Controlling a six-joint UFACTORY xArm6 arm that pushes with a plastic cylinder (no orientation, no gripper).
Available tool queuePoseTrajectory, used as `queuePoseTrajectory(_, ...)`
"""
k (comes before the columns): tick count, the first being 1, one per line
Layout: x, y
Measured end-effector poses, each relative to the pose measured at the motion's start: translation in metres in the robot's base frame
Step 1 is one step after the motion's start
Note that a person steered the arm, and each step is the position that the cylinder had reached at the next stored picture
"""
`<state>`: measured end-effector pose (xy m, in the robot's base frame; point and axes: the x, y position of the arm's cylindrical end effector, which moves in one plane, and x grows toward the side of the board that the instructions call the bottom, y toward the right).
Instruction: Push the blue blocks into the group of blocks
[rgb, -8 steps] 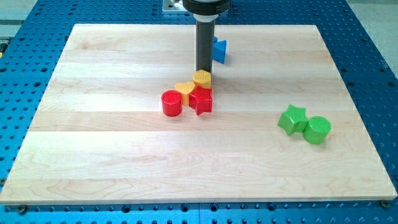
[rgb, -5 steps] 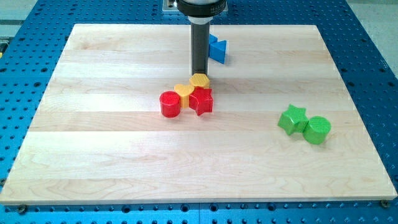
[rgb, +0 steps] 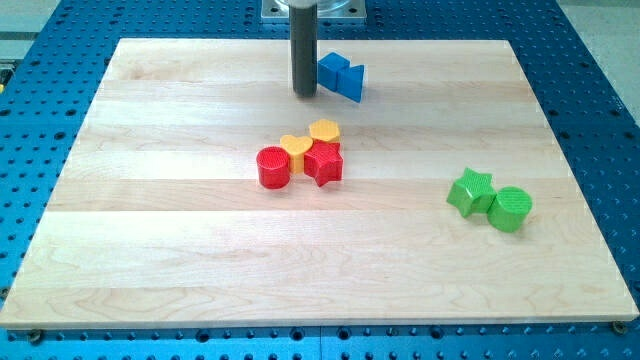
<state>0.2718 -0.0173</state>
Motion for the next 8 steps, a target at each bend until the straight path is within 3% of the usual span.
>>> queuePoseTrajectory(1,-0.035,0.011)
queuePoseTrajectory(3,0.013,0.108)
queuePoseTrajectory(5,0.051,0.115)
queuePoseTrajectory(8,0.061,0.103)
